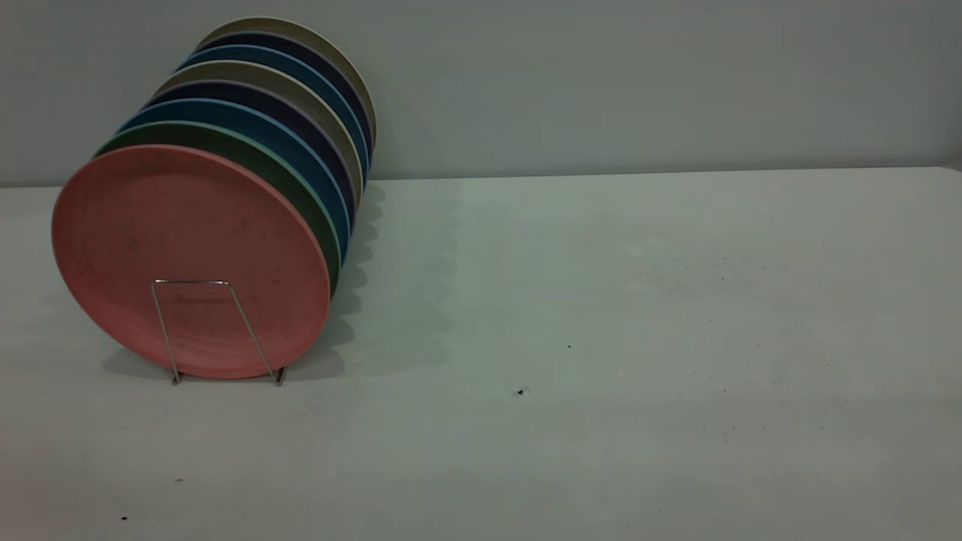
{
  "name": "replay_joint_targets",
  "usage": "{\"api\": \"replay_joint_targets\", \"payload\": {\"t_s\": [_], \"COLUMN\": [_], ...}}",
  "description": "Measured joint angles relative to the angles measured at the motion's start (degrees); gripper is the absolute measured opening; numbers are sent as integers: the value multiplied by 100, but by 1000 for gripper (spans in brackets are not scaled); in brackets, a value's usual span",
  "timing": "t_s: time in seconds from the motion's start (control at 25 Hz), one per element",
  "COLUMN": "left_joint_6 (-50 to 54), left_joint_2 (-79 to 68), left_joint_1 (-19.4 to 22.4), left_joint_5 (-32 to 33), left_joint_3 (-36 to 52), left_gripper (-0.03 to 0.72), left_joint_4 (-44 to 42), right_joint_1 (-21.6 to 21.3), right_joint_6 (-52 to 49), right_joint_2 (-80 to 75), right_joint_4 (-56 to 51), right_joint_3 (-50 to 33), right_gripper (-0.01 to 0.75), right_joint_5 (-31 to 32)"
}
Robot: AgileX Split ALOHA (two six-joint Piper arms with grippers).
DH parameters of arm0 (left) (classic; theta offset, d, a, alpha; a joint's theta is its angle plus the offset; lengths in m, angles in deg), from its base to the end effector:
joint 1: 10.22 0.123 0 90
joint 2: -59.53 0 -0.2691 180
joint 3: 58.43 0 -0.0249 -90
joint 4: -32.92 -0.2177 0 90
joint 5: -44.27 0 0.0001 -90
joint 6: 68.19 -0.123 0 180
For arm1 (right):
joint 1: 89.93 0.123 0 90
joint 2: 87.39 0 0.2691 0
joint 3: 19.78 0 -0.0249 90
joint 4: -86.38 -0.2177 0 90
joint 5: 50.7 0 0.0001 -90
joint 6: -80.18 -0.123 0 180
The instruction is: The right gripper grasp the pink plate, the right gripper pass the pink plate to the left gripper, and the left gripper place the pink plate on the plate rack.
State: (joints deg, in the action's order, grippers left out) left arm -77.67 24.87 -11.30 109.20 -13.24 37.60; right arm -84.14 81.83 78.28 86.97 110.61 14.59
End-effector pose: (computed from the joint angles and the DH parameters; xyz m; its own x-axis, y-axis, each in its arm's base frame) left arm 0.0592 -0.0102 0.2387 -0.8011 0.1452 -0.5807 0.1674 0.9858 0.0155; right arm 0.0191 0.0008 0.2297 -0.6257 -0.0967 -0.7740 -0.1144 0.9929 -0.0316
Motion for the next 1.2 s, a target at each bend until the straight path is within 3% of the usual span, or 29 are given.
{"api": "replay_joint_targets", "payload": {"t_s": [0.16, 1.2], "left_joint_6": [101, 164], "left_joint_2": [610, 2766], "left_joint_1": [0, 0], "left_joint_5": [-23, 35], "left_joint_3": [362, 369], "left_gripper": [522, 522], "left_joint_4": [-176, -194], "right_joint_1": [0, -61], "right_joint_6": [0, -10], "right_joint_2": [0, 703], "right_joint_4": [0, 13], "right_joint_3": [0, -6], "right_gripper": [418, 417], "right_joint_5": [0, 3]}}
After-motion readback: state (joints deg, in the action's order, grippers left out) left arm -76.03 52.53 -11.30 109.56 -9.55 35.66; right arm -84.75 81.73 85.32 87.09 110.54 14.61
